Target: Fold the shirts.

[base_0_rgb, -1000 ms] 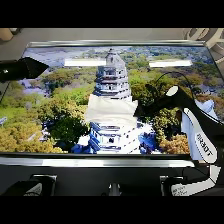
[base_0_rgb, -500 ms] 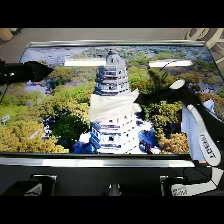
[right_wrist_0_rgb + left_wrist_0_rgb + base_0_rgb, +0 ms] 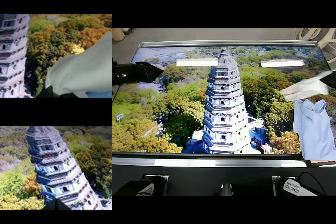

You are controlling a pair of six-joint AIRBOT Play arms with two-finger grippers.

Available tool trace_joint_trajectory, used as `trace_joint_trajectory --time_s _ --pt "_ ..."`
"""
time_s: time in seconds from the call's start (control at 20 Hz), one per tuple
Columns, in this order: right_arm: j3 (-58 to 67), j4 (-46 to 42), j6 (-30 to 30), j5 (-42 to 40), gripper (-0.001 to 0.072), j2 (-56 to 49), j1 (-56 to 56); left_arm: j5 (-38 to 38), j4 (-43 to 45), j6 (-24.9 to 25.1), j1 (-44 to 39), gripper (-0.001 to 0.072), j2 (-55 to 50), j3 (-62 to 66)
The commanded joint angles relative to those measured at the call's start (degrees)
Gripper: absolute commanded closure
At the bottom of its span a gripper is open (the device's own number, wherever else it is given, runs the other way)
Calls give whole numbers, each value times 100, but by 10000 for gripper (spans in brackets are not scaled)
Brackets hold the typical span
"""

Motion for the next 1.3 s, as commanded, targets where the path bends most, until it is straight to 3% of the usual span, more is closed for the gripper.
trace_joint_trajectory --time_s 0.0,0.2,0.45,0.6,0.75,1.05,1.1,1.15,1.2,1.25 --pt "70 -129 175 754 687 317 -1029 2 22 42 -4 681 4 -2" --pt "70 -343 127 1510 687 616 -1762 173 22 232 -4 681 4 -96" --pt "42 -1003 107 2262 686 719 -1832 551 17 227 -9 680 2 -452" --pt "-323 -2319 0 2914 687 769 -1832 612 15 225 -9 680 2 -577" --pt "-1331 -3244 -90 2503 687 1082 -1832 616 11 225 -9 681 4 -586" --pt "-2997 -3484 -522 1156 684 1154 -1832 612 -162 210 -9 680 4 -564" --pt "-3014 -3606 -527 1034 622 1154 -1832 610 -162 210 -9 680 4 -562" --pt "-2979 -3679 -531 883 390 1154 -1832 610 -186 210 -9 680 7 -560" --pt "-2900 -3685 -715 643 38 1154 -1832 610 -273 210 -9 680 7 -557" --pt "-2717 -3672 -905 533 7 1154 -1832 605 -387 210 -11 680 7 -535"
